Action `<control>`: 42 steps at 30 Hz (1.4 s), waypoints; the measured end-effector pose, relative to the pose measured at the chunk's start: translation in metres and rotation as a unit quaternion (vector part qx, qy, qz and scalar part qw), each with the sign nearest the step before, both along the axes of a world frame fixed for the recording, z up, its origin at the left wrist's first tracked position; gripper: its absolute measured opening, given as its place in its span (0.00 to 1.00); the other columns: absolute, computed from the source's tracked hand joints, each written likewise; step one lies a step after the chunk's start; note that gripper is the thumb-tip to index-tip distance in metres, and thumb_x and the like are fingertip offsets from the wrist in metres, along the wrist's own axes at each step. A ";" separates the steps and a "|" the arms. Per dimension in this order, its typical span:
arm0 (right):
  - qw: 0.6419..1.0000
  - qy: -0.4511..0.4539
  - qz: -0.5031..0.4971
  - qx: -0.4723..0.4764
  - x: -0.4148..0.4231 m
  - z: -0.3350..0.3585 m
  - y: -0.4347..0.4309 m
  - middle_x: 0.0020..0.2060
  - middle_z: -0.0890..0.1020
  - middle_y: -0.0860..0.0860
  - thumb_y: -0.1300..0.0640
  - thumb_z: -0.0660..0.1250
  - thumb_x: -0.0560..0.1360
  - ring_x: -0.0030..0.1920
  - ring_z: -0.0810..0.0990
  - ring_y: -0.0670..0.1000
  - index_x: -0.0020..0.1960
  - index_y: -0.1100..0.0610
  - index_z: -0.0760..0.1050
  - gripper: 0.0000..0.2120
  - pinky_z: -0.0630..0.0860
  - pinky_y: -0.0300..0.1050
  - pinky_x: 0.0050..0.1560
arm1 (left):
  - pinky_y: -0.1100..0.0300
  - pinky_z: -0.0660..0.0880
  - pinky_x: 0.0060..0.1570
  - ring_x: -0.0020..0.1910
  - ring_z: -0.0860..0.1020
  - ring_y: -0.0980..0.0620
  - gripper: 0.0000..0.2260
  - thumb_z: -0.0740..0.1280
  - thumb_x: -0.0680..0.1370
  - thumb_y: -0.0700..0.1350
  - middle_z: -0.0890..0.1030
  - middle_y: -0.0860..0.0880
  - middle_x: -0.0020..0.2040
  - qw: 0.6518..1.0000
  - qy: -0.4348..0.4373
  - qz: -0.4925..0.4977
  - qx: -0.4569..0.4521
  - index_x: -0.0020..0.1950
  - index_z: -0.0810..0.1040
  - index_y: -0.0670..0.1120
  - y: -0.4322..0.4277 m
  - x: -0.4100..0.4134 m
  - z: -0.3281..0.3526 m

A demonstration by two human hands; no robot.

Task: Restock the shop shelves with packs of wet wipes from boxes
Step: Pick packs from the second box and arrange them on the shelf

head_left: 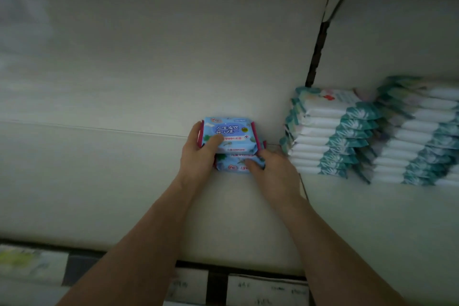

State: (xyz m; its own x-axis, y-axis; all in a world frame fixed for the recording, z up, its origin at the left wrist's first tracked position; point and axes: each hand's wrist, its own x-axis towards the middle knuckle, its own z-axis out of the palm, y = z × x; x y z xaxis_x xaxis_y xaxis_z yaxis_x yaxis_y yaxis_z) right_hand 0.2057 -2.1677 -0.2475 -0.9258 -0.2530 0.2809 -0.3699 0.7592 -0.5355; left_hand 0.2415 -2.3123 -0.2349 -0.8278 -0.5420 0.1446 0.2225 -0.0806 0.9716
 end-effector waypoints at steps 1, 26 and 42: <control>1.000 0.006 0.002 0.000 -0.001 0.000 0.000 0.52 0.80 0.57 0.48 0.63 0.78 0.54 0.78 0.59 0.59 0.55 0.77 0.15 0.70 0.46 0.46 | 0.65 0.79 0.41 0.41 0.82 0.61 0.16 0.67 0.78 0.39 0.82 0.56 0.48 1.000 -0.010 0.003 -0.004 0.63 0.73 0.54 -0.001 0.000 0.001; 0.989 0.063 0.019 -0.132 -0.005 0.011 0.005 0.46 0.76 0.48 0.54 0.66 0.77 0.45 0.73 0.47 0.56 0.57 0.75 0.11 0.66 0.36 0.43 | 0.63 0.76 0.52 0.50 0.80 0.57 0.11 0.62 0.79 0.49 0.82 0.54 0.52 0.952 -0.140 -0.087 -0.257 0.60 0.77 0.55 -0.011 0.001 0.005; 0.998 0.063 -0.007 0.025 0.002 0.011 0.008 0.60 0.74 0.55 0.66 0.58 0.76 0.55 0.76 0.57 0.66 0.57 0.64 0.19 0.66 0.44 0.45 | 0.49 0.69 0.67 0.63 0.76 0.49 0.38 0.63 0.65 0.53 0.77 0.54 0.64 0.880 -0.181 -0.110 -0.425 0.76 0.60 0.55 -0.020 0.000 -0.012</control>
State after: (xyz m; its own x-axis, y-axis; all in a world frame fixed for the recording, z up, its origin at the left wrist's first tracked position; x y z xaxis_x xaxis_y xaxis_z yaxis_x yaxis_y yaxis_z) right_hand 0.2079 -2.1597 -0.2365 -0.8872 -0.2571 0.3832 -0.4216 0.7892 -0.4466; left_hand 0.2420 -2.3323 -0.2464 -0.9742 -0.1869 0.1266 -0.0437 0.7065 0.7064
